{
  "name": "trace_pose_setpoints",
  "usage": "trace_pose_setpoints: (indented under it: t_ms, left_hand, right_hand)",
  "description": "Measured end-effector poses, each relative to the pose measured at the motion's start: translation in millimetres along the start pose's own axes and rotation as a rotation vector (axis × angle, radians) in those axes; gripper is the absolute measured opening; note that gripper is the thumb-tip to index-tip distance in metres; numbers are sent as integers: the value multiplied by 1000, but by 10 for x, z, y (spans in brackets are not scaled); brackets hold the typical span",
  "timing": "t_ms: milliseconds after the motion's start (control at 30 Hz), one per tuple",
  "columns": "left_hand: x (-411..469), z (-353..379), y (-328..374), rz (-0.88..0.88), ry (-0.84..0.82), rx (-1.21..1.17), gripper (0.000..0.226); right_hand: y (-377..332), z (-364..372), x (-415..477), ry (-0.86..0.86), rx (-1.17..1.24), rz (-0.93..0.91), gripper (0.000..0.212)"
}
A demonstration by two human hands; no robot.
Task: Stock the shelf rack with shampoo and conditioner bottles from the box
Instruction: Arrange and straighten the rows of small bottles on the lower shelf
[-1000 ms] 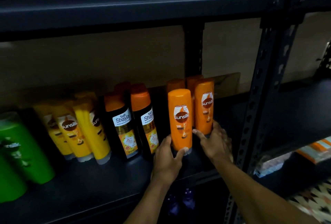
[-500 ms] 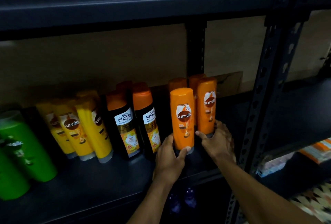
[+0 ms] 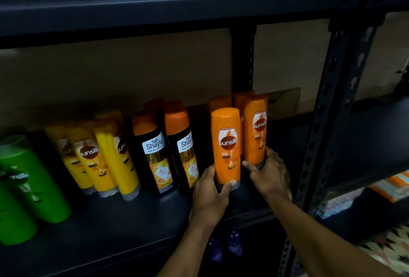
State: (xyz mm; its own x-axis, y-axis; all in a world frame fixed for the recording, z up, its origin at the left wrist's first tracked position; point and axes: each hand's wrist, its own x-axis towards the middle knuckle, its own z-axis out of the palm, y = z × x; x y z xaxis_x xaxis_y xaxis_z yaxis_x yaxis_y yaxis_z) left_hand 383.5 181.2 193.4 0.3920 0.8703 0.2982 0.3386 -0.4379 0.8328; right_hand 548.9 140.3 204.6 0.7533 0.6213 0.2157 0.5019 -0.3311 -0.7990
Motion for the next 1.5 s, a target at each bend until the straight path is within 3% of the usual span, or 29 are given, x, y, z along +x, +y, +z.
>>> trace_pose_setpoints:
  t_ms: [233, 400, 733, 1500]
  left_hand:
    - [0, -8, 28, -17, -8, 8, 54]
    - [40, -26, 65, -79, 10, -55, 63]
    - [148, 160, 173, -89, 75, 44, 54]
    - [207, 206, 188, -58, 36, 289, 59]
  right_hand:
    - [2, 10, 5, -4, -12, -6, 85]
    - [2, -28, -23, 15, 92, 13, 101]
    - [-12, -38, -26, 30, 105, 1, 73]
    - [-17, -3, -21, 39, 73, 7, 79]
